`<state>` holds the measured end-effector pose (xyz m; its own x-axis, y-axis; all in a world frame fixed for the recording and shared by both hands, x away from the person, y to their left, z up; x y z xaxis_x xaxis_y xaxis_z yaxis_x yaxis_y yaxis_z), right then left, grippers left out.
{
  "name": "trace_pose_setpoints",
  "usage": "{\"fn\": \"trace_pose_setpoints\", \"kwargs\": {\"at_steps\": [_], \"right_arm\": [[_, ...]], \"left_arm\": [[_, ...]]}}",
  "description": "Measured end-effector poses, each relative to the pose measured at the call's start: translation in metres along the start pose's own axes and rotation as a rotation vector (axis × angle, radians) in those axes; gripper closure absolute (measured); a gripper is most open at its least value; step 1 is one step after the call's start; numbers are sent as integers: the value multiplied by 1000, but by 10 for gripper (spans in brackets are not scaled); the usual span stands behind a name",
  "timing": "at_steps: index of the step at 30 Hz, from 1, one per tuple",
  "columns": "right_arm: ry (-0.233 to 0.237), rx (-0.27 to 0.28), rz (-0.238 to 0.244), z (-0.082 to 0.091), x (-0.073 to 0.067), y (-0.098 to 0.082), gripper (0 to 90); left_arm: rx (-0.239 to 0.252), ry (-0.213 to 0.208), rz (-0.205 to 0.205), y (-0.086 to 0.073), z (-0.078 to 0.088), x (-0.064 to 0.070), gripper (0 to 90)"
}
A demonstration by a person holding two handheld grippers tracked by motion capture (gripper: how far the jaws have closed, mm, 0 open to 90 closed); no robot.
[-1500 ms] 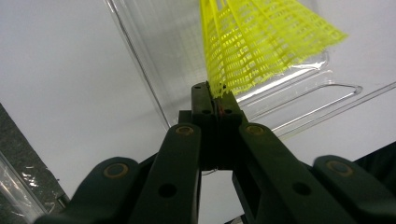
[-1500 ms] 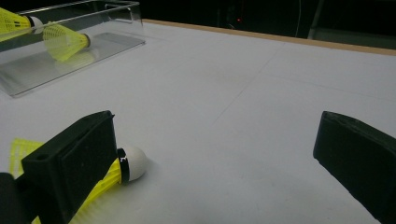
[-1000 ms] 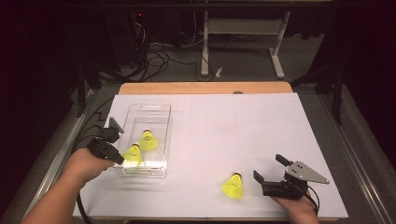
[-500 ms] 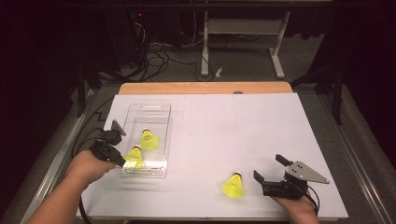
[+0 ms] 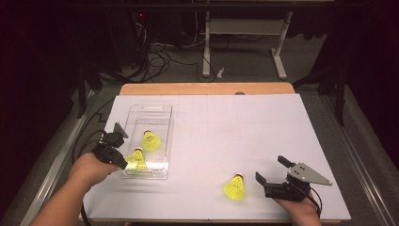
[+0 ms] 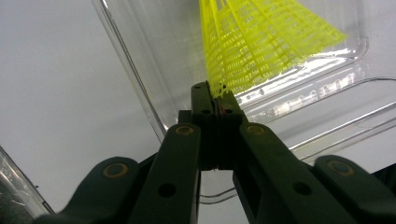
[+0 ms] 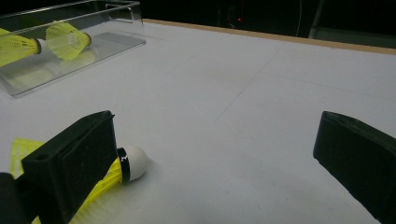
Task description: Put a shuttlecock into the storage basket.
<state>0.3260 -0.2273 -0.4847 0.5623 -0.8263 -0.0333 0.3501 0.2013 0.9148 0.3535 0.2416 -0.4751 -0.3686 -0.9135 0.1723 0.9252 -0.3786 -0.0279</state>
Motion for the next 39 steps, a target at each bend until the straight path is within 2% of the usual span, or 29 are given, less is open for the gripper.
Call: {"fn": "trace_pose_setpoints", "kwargs": {"at_steps": [9, 13, 16, 23, 29, 30, 32, 34, 35, 36, 39], "right_arm": [[3, -3, 2, 0, 0, -1, 2], [3, -3, 1, -1, 0, 0, 2], [3, -4, 2, -1, 0, -1, 2], [3, -2, 4, 0, -1, 0, 2], [3, -2, 4, 0, -1, 0, 2], [4, -2, 4, 0, -1, 0, 3], [3, -2, 1, -1, -1, 0, 2], [1, -4, 1, -1, -1, -1, 2], [2, -4, 0, -1, -1, 0, 2], [2, -4, -1, -1, -1, 0, 2], [2, 0, 1, -1, -1, 0, 2]], "left_arm": [[12, 0, 10, 3, 3, -1, 897], [-10, 10, 1, 2, 0, 0, 895], [-13, -2, 3, 2, 0, 0, 886], [-31, -25, -20, 2, 1, 5, 769], [-32, -32, -34, 0, 7, 9, 721], [-33, -22, -41, -1, 8, 10, 708], [-20, -18, -41, 1, 13, 11, 691], [12, -7, -77, 5, 17, 12, 660], [7, -10, -66, 5, 19, 14, 648], [-13, -12, -33, 3, 22, 19, 638], [-4, -3, -55, 8, 26, 23, 612]]}}
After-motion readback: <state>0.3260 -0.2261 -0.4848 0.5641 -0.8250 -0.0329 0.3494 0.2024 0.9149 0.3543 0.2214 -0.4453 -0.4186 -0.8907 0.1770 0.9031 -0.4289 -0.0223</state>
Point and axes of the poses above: each handheld gripper's, and its own axes: z roughly backward along the jaws, y roughly out of its top, x roughly to its right, the point moved 8 cm from there along -z, roughly forward along the jaws, and after that the axes turned 4 degrees about -x, right-handed, at the moved point
